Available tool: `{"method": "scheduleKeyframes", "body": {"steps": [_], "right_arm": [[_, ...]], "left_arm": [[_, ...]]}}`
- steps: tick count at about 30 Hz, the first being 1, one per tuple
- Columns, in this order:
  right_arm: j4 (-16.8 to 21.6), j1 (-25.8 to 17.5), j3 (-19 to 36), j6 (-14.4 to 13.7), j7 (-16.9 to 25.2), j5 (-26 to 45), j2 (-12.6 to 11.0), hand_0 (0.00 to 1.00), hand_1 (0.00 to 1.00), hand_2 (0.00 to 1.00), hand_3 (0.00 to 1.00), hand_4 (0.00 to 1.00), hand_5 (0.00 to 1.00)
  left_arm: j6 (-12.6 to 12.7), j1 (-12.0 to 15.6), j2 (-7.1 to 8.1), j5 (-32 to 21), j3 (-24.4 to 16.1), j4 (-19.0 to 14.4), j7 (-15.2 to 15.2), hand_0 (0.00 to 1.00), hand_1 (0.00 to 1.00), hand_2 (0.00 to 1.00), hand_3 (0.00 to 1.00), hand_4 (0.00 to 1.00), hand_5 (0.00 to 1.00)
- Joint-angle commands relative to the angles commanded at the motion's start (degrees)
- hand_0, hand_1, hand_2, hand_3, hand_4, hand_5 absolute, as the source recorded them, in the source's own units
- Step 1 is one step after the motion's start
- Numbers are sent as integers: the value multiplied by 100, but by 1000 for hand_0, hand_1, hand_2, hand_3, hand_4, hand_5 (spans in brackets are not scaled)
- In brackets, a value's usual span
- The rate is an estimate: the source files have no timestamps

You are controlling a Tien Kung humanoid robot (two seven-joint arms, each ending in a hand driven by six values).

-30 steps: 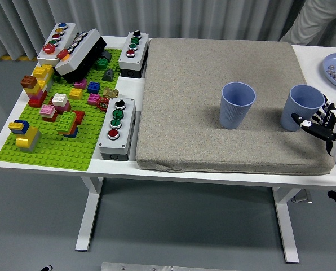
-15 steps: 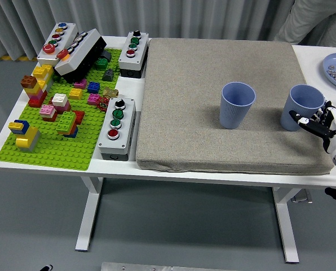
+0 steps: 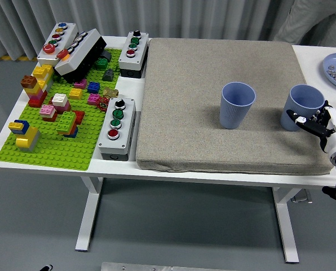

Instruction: Pick cup pour cup place

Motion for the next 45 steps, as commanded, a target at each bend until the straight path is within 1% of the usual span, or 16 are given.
{"method": "scheduleKeyframes", "body": {"steps": [6,7,12,13,18,19,24,25,30,31,36,39,42,43,45], "right_arm": [[1,3,-13,31,-2,41,0,948,909,998,998,862,417],[-2,2,-20,43,5,53,1,928,858,927,931,861,414],[-9,-6,-49,84,-10,84,7,928,858,927,931,861,414],[-9,-8,-63,72,-16,94,10,815,690,607,729,790,322],[-2,-11,-97,95,-55,128,18,815,690,607,729,790,322],[0,-12,-99,91,-53,134,19,715,591,516,652,781,315],[17,-19,-106,51,-38,144,19,715,591,516,652,781,315],[18,-20,-108,49,-35,149,20,658,557,492,637,791,326],[66,-21,-101,47,-22,161,15,658,557,492,637,791,326],[70,-21,-98,46,-21,162,15,652,558,490,631,800,341],[188,-14,-74,26,-48,95,-5,652,558,490,631,800,341],[341,-13,-103,-40,-105,-142,-27,654,562,495,632,802,352],[529,7,-140,-196,-170,-610,-57,654,562,495,632,802,352],[623,21,-168,-308,-220,-844,-72,661,565,496,636,770,317],[758,35,-227,-457,-321,-1216,-89,661,565,496,636,770,317]], "left_arm": [[0,1,3,0,7,0,0,823,784,841,760,573,998],[0,4,4,-1,10,0,0,823,784,841,760,573,998],[-1,14,6,-7,22,0,1,823,784,841,760,573,998],[-1,13,8,-8,27,0,0,825,783,841,761,573,998],[-3,15,10,-8,35,0,1,825,783,841,761,573,998],[-3,17,10,-10,38,0,1,824,784,841,761,573,998],[-1,28,11,-25,51,0,-2,824,784,841,761,573,998],[-1,30,12,-27,54,0,-3,823,784,841,762,573,998],[0,32,11,-32,53,0,-6,823,784,841,762,573,998],[0,32,12,-32,54,0,-7,823,784,841,762,574,998],[-2,25,12,-32,55,0,-9,823,784,841,762,574,998],[1,24,10,-28,42,0,-9,823,784,841,763,574,998],[0,24,10,-28,41,0,-10,823,784,841,763,574,998],[0,24,10,-29,37,0,-10,823,784,841,762,574,998],[-2,20,11,-27,40,0,-9,823,784,841,762,574,998]]}}
